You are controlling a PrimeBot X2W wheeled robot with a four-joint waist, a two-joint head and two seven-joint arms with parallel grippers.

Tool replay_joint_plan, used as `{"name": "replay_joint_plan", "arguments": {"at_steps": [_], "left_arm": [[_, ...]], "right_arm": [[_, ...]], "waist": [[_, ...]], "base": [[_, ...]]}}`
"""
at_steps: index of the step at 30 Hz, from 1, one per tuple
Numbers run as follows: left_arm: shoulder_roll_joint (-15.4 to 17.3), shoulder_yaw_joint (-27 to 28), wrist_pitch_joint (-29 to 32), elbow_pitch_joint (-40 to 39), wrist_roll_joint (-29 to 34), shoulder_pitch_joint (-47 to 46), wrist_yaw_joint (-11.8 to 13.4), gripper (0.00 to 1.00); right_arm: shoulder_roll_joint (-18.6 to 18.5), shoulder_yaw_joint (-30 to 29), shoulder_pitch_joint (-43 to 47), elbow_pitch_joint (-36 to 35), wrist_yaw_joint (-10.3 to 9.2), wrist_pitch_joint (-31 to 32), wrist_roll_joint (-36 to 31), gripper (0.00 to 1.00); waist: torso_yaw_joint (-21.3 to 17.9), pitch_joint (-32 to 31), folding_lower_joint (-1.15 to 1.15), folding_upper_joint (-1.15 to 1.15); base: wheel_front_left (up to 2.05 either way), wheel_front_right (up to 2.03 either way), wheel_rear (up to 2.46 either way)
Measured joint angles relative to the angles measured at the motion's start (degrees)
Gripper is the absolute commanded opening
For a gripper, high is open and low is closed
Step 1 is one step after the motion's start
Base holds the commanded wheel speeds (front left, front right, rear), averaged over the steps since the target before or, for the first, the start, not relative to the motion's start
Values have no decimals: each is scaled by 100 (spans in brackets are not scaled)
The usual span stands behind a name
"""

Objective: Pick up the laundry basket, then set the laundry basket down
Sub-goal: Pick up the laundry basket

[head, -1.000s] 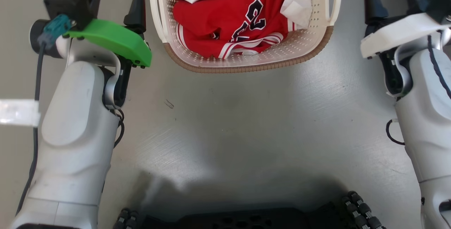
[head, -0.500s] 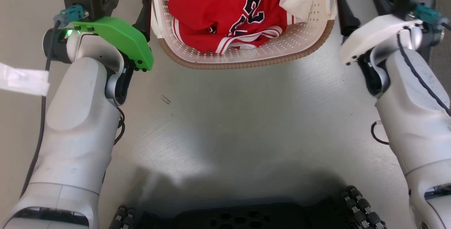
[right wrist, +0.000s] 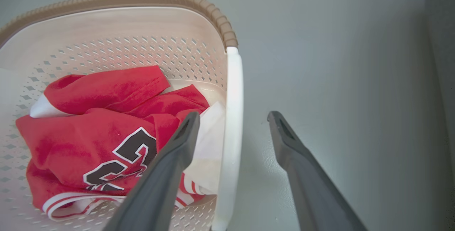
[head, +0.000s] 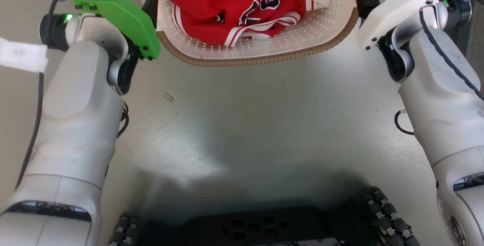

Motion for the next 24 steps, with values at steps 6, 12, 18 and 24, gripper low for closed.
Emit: {"name": "replay_joint_plan", "arguments": {"at_steps": [6,12,18,24], "left_arm": [[-2,-32,5,240,-5,-238,-3,100],[-13,-57,-12,457,-5,-444,-51,100],[-54,-76,-64,649,-46,-583,-60,0],[-159,-121,-140,823,-90,-734,-87,0]], "right_arm": [[43,57,-227,223,47,0,0,100],[54,104,-400,441,48,-33,-22,100],[85,149,-496,661,55,-66,-23,0],[202,166,-620,853,88,-111,-21,0]], "waist": [[-20,192,0,0],[-14,332,0,0],[-5,369,0,0],[-16,364,0,0]], "base": [[0,0,0],[0,0,0],[0,0,0],[0,0,0]]}}
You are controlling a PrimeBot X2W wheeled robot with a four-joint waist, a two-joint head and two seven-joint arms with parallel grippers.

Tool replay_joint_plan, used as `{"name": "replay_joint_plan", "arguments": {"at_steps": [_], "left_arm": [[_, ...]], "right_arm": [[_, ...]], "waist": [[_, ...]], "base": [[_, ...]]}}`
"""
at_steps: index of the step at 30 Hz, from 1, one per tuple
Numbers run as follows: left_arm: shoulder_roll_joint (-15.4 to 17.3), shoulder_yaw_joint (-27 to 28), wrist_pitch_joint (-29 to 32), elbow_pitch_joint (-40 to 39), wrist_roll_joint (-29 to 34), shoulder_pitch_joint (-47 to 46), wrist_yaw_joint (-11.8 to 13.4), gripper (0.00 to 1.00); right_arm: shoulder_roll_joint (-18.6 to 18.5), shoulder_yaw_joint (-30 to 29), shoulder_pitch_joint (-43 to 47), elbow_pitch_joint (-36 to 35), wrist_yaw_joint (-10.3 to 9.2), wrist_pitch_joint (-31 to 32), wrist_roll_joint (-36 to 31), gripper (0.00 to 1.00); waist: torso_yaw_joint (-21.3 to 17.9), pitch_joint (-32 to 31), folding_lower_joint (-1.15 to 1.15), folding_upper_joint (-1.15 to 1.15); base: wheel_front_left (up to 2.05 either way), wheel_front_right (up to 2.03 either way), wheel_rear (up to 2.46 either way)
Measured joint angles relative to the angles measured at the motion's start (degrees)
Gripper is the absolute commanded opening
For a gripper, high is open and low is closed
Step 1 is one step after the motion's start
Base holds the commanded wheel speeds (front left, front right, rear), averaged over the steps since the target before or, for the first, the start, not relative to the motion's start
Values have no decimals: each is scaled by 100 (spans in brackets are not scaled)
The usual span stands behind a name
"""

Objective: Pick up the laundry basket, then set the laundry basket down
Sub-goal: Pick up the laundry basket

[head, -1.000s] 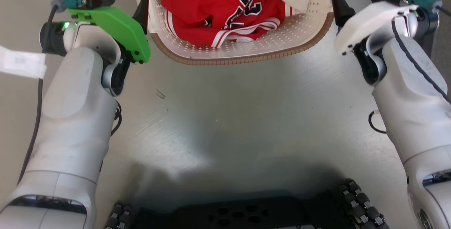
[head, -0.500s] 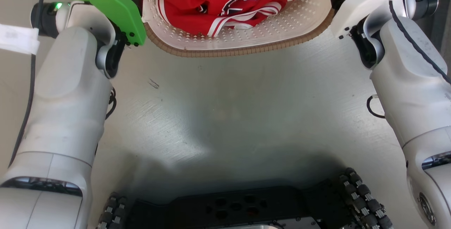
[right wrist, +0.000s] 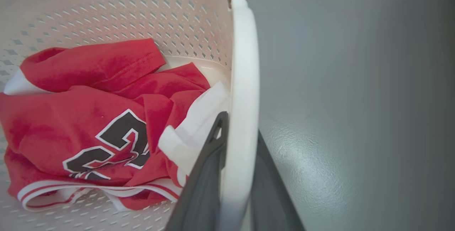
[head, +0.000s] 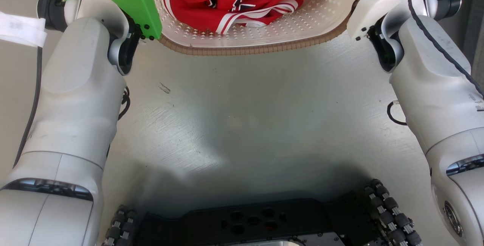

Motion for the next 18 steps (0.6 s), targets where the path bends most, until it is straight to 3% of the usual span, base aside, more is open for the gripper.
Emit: {"name": "replay_joint_plan", "arguments": {"at_steps": [18], "left_arm": [[-65,-134,37,710,-212,-8,-13,0]], "right_arm": [[133,86,-27,687,14,-49,111,0]], "waist": [[-72,-461,0,0]], "base": [[0,0,0]]}}
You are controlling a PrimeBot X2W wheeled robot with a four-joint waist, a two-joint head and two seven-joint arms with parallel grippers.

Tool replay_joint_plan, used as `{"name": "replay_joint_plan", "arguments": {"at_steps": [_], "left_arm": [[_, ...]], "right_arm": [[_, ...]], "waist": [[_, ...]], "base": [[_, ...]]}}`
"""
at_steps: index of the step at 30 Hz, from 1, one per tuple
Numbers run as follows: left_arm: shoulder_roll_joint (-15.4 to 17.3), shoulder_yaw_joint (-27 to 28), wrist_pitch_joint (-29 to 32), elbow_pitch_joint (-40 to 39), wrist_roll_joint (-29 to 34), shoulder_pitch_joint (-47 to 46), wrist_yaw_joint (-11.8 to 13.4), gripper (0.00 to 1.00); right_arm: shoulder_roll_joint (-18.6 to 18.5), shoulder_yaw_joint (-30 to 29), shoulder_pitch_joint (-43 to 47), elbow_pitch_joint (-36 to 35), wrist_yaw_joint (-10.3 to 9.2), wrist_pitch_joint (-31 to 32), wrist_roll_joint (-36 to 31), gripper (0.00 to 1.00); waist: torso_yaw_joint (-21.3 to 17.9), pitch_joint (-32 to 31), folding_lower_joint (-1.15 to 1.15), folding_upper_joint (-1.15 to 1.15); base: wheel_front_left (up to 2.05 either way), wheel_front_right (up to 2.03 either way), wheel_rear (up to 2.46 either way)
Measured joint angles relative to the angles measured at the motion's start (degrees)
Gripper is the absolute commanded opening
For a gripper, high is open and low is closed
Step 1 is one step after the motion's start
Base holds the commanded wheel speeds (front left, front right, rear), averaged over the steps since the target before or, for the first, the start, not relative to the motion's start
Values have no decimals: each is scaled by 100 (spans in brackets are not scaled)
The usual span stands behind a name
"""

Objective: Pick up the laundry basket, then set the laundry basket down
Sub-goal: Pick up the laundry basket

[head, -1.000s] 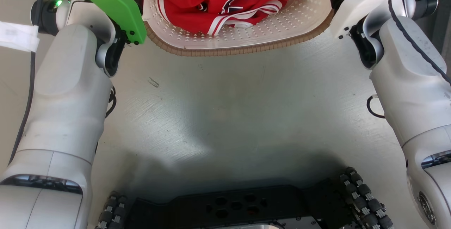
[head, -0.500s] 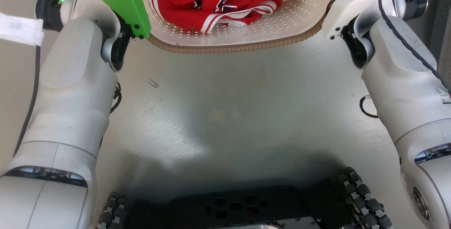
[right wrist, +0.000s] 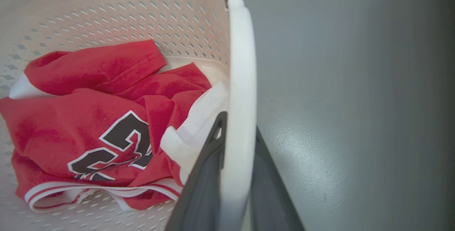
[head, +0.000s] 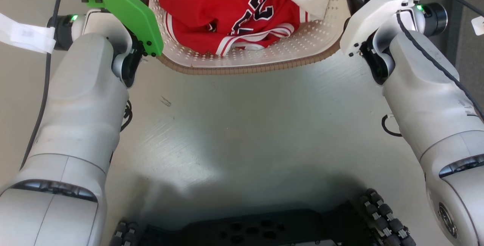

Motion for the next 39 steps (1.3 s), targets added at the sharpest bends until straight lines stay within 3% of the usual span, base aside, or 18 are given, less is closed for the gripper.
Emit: {"name": "replay_joint_plan", "arguments": {"at_steps": [17,39], "left_arm": [[-22,-160,587,375,-506,148,-1,0],[-27,-332,1107,524,-1128,834,-1,0]], "right_arm": [[111,194,42,580,47,377,264,0],[171,488,568,736,48,1156,878,0]], "waist": [[-16,-822,0,0],[-64,-2149,0,0]], "base": [[0,0,0],[0,0,0]]}}
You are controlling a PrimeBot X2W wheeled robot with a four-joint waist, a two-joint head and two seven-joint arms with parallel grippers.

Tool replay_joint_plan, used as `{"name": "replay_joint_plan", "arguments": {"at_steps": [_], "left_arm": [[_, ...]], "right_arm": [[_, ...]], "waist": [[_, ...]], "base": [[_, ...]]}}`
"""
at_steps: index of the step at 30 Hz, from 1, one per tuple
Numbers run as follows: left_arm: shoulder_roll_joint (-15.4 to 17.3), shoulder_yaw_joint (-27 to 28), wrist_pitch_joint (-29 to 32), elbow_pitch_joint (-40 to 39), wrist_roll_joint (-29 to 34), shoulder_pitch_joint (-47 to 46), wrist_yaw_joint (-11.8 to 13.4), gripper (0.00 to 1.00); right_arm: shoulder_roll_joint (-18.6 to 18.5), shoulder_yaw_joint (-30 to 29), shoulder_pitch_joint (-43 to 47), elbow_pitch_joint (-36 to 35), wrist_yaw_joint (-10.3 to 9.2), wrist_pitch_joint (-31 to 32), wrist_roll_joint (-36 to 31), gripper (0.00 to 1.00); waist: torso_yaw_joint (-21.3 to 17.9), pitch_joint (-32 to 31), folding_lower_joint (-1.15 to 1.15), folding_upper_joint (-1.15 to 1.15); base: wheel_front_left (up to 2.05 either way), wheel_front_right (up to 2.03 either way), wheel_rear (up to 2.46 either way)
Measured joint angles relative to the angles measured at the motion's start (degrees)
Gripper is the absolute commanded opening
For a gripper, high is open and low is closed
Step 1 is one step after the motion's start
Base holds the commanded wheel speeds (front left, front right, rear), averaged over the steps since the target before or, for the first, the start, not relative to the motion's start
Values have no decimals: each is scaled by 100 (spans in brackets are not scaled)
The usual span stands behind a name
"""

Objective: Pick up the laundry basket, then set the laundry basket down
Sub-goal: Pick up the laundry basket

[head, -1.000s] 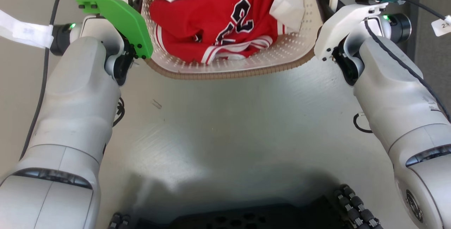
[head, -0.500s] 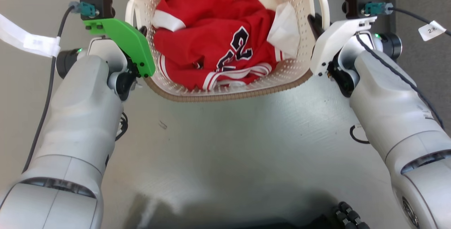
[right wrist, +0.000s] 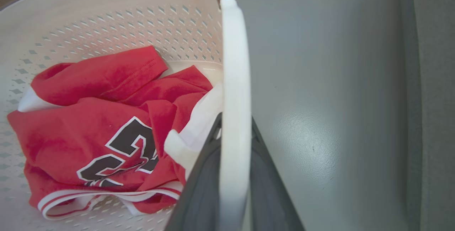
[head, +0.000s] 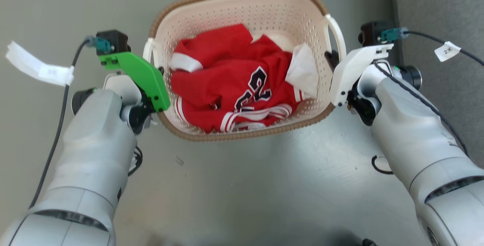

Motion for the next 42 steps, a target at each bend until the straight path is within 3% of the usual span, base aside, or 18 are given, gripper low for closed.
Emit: {"name": "replay_joint_plan", "arguments": {"at_steps": [42], "left_arm": [[-5,-109,1148,337,-738,1310,-1,0]], "right_arm": [[27,708,1376,-208,-3,1697,1281,0]], "waist": [[-81,-2845,0,0]], "base": [[0,0,0]]}}
